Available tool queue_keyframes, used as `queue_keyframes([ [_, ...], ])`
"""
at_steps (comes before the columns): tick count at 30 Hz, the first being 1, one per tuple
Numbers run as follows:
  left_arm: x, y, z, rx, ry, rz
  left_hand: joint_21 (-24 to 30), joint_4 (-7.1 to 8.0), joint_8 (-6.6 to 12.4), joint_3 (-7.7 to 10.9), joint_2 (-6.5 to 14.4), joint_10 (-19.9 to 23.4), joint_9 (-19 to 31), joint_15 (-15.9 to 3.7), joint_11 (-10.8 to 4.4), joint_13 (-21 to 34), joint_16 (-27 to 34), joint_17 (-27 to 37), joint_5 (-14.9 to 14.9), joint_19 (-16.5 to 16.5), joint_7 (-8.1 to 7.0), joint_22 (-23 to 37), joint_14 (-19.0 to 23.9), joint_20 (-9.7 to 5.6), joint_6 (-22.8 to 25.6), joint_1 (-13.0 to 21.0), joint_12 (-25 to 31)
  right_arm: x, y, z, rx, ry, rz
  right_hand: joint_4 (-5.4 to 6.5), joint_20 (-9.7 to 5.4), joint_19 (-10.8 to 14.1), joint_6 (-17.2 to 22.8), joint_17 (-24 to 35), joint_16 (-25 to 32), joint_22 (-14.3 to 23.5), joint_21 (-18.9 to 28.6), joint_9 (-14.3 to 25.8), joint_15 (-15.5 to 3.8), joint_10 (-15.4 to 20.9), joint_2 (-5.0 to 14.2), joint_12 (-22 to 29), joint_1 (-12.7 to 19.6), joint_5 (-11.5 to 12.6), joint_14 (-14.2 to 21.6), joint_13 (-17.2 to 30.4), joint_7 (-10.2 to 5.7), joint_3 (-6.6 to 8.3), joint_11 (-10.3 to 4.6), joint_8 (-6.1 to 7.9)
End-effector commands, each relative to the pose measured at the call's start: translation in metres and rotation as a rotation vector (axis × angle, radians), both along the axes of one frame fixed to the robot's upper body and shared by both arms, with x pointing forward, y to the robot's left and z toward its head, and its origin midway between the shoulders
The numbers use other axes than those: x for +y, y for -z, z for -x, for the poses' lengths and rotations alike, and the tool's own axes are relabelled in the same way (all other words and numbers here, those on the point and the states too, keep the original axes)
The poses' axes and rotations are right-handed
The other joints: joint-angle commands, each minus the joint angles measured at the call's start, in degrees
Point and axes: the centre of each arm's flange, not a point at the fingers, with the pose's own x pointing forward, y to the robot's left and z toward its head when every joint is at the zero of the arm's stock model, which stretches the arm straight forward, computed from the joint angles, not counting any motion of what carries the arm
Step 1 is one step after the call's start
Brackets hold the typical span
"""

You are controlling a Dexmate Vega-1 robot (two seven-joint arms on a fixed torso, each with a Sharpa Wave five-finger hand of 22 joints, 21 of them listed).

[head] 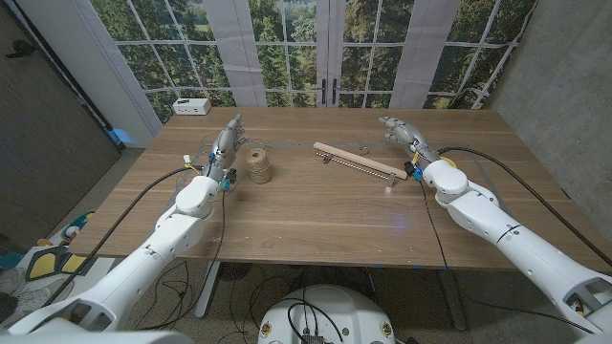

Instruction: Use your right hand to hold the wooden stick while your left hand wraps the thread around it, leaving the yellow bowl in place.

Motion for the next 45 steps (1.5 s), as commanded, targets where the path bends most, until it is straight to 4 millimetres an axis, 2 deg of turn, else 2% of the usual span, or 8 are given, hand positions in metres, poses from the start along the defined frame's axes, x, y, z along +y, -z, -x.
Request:
queue_keyframes([
  [1, 0.016, -0.001, 0.005, -0.009, -0.077, -0.081, 0.1, -0.78, 0.31, 0.2, -0.8, 0.8, 0.3, 0.12, -0.27, 0.1, 0.2, 0.0, -0.3, 0.2, -0.01, 0.3, 0.9, 1.01, 0.7, 0.7, 0.5, 0.01, -0.007, 0.011, -0.011, 0.145, 0.179, -0.41, 0.27, 0.1, 0.6, 0.1, 0.4, 0.2, 0.2, 0.3, -0.27, 0.8, 0.03, 0.2, 0.9, -0.2, 0.7, 0.2, -0.3, 0.08, -0.11, 0.3],
  [18, 0.029, -0.001, 0.006, -0.019, -0.087, -0.107, 0.1, -2.29, 0.03, 0.37, -1.5, 1.7, 0.3, -0.16, -0.31, 0.2, 0.3, 0.1, -0.6, 0.8, -0.61, 0.4, 2.7, 1.46, 1.1, 2.0, 0.5, 0.036, -0.013, 0.022, -0.005, 0.322, 0.4, -0.86, 0.18, 0.7, 1.6, 0.2, 0.7, 0.2, 0.5, 0.3, -1.14, 1.7, 0.6, 0.4, 2.8, -0.7, 1.7, 0.3, -0.51, 0.89, -0.5, 0.42],
  [23, 0.03, -0.001, 0.004, -0.017, -0.075, -0.109, 0.0, -2.46, -0.02, 0.38, -1.5, 1.7, 0.4, -0.15, -0.39, 0.2, 0.3, 0.1, -0.6, 0.8, -0.64, 0.4, 2.7, 1.49, 1.1, 2.1, 0.4, 0.039, -0.013, 0.024, 0.011, 0.382, 0.46, -0.85, 0.22, 0.9, 2.1, 0.2, 0.8, 0.2, 0.5, 0.3, -1.29, 2.0, 0.69, 0.4, 3.2, -0.9, 2.2, 0.3, -0.61, 1.0, -0.92, 0.47],
  [45, 0.023, -0.003, 0.0, -0.025, -0.056, -0.105, -0.1, -2.97, -0.23, 0.37, -1.7, 1.6, 0.4, -0.16, -0.38, 0.3, 0.0, 0.1, -0.8, 0.8, -0.6, 0.5, 2.7, 1.53, 1.1, 2.4, 0.1, 0.048, -0.012, 0.035, 0.076, 0.511, 0.649, -0.88, 0.17, 1.7, 4.9, 0.3, 1.1, 0.2, 0.8, 0.4, -2.32, 3.6, 0.98, 0.6, 4.9, -1.3, 3.7, 0.4, -0.69, 1.51, -0.75, 0.98],
])
